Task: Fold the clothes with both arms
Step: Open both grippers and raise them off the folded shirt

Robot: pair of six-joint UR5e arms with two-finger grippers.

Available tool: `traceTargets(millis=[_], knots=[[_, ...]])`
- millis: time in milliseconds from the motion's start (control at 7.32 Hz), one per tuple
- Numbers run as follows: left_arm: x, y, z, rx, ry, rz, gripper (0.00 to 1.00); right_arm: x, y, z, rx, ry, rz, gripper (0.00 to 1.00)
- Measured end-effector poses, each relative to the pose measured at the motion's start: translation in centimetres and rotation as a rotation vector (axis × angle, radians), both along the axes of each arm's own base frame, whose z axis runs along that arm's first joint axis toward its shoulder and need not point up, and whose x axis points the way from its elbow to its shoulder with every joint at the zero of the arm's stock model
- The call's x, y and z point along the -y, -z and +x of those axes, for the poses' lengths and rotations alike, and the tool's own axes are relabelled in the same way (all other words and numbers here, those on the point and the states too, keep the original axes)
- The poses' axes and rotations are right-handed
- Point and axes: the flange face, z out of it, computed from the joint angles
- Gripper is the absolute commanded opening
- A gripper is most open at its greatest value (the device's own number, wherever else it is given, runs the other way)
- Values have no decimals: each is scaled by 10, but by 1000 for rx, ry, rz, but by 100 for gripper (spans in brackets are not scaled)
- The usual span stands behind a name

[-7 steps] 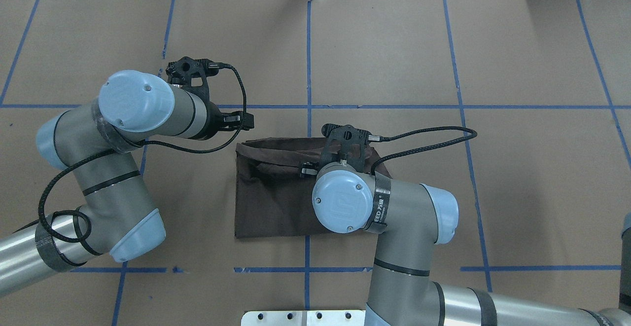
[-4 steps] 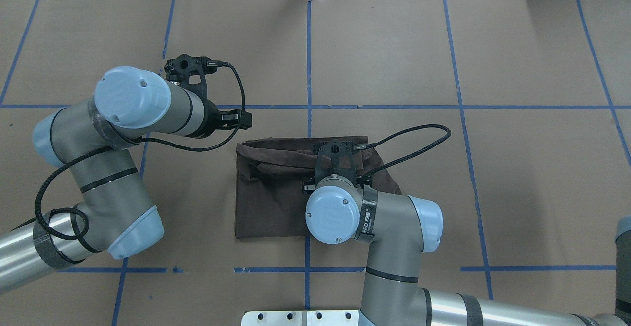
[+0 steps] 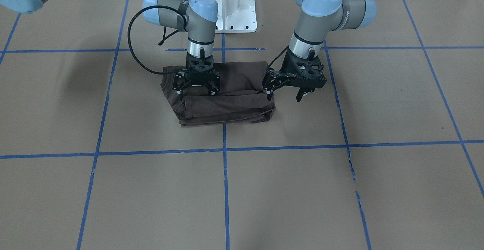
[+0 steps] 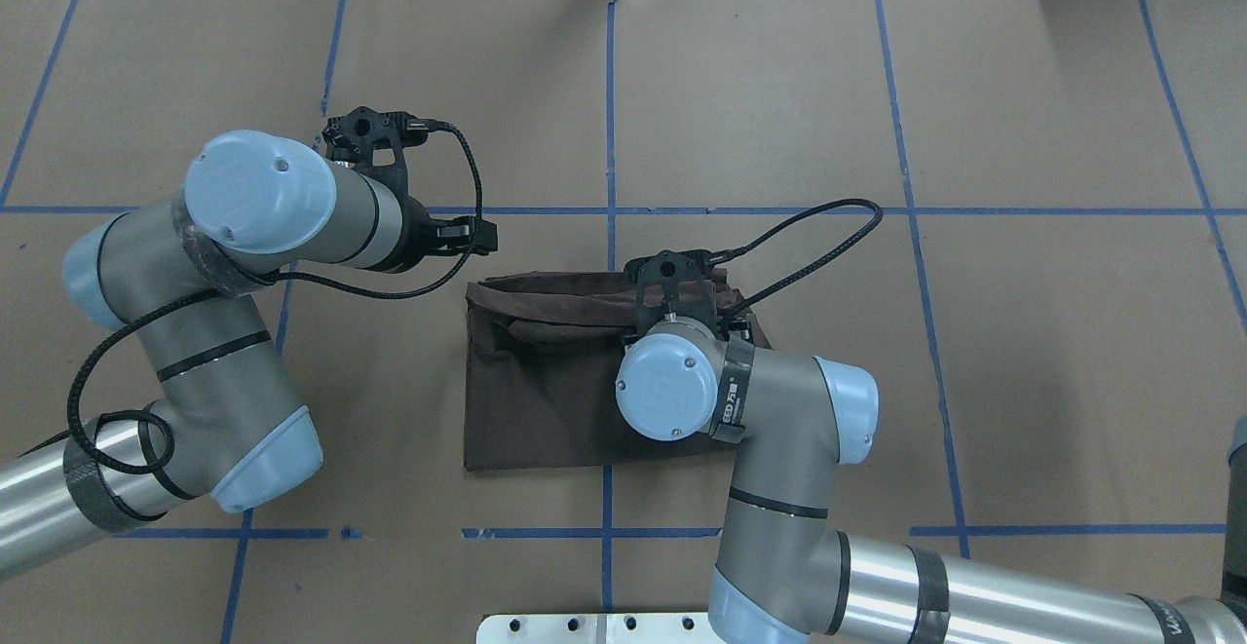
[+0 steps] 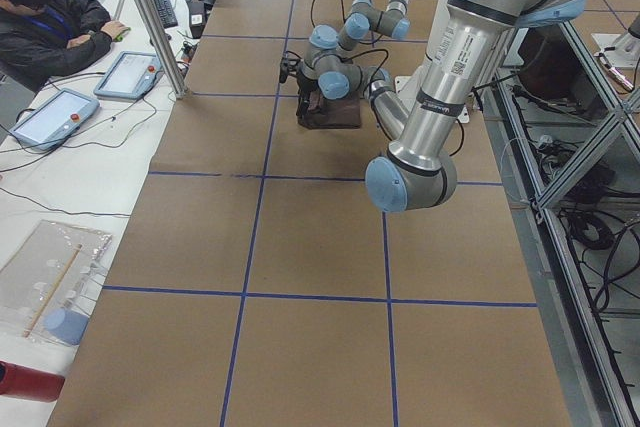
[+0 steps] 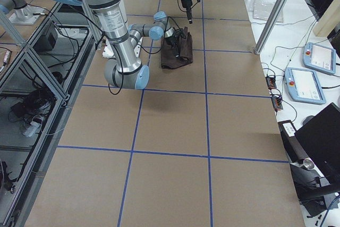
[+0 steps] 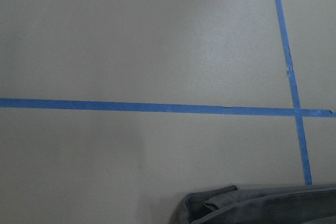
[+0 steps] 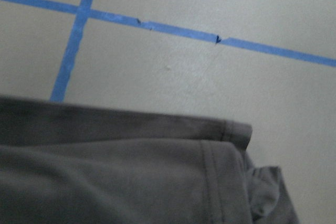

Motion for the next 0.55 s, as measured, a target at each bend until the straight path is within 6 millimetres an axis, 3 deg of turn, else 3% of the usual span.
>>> traceTargets(millis=[273, 547], knots=[[-1, 0, -1, -3, 4, -5, 100, 58, -2, 26, -36, -22, 2, 100], [-1, -1, -1, -2, 6, -9, 100, 122, 8, 49, -23, -45, -45, 100]])
